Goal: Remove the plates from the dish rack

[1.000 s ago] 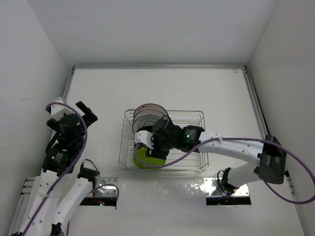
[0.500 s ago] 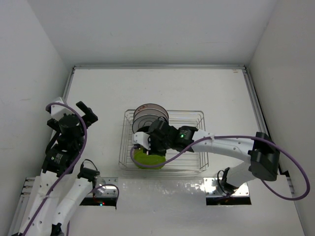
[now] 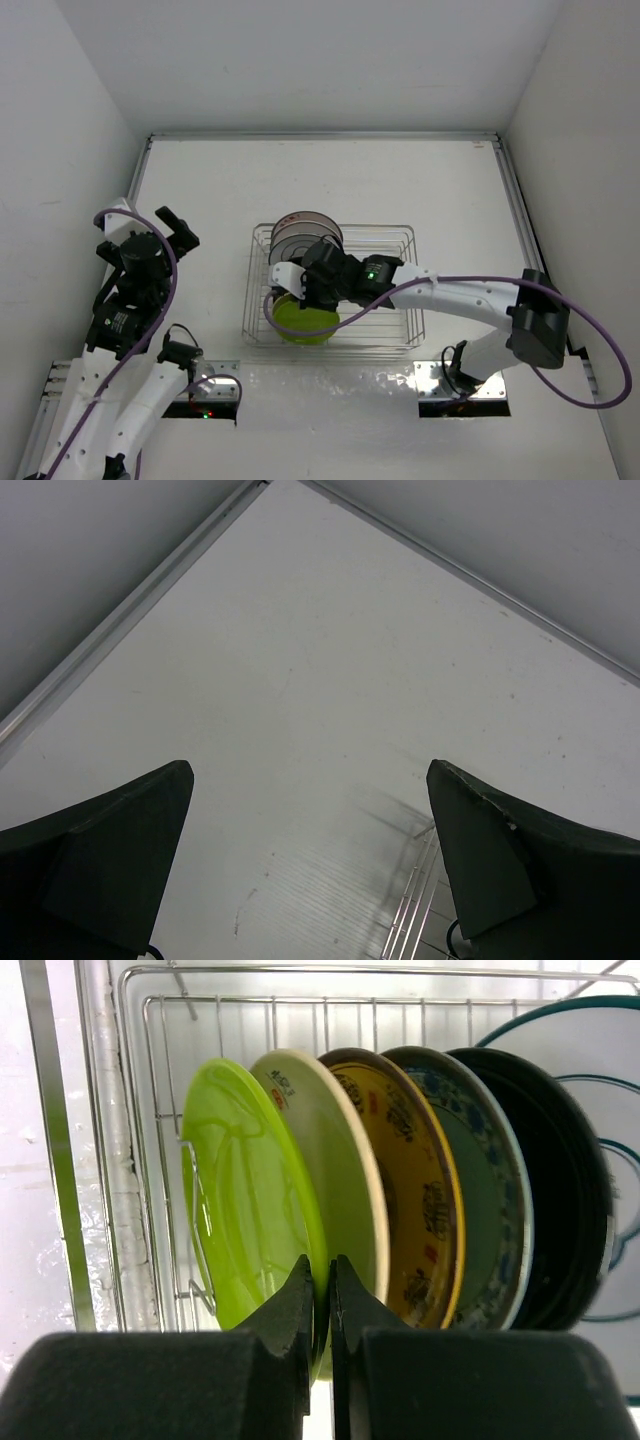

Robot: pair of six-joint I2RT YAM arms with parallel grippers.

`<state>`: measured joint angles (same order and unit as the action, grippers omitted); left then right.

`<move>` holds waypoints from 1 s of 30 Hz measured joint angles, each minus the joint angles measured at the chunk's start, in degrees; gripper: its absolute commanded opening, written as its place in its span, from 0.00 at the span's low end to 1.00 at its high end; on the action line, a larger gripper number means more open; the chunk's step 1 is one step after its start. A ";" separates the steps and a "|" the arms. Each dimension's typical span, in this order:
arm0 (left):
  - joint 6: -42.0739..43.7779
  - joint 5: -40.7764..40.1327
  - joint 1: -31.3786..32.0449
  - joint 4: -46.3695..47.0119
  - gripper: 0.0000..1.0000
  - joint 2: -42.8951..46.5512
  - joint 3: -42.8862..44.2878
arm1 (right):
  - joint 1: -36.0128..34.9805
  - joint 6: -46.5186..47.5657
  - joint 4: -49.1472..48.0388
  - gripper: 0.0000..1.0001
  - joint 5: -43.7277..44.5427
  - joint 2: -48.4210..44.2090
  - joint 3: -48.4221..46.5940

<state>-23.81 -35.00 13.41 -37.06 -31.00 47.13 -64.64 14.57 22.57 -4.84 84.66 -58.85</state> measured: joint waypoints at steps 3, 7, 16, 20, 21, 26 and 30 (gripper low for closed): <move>0.02 0.28 0.00 0.00 1.00 0.00 0.00 | 0.00 -1.42 1.20 0.00 1.73 -0.74 -1.60; 1.11 2.89 0.00 0.24 1.00 0.61 0.00 | -0.11 -5.53 3.91 0.00 6.10 -1.88 -7.52; 1.01 27.76 -0.02 6.34 1.00 2.03 6.75 | 0.79 -19.54 6.86 0.00 20.90 -4.87 -21.29; 0.81 44.50 0.00 12.70 1.00 0.79 11.45 | 4.24 -24.76 5.64 0.00 19.65 -9.11 -19.58; 0.83 48.19 0.00 13.86 1.00 -0.04 12.37 | 5.84 -25.79 4.83 0.00 18.08 -10.54 -18.47; 0.96 63.47 0.00 17.31 0.91 -6.69 13.09 | 12.11 -29.68 0.92 0.00 11.34 -17.03 -14.99; -1.01 72.72 0.00 21.46 0.88 -10.82 8.81 | 12.39 -31.30 -2.62 0.00 6.69 -18.64 -14.97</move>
<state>-24.82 37.71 13.41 -15.59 -41.82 55.94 -52.25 -16.73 19.94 1.85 66.02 -73.82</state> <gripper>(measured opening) 0.892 0.031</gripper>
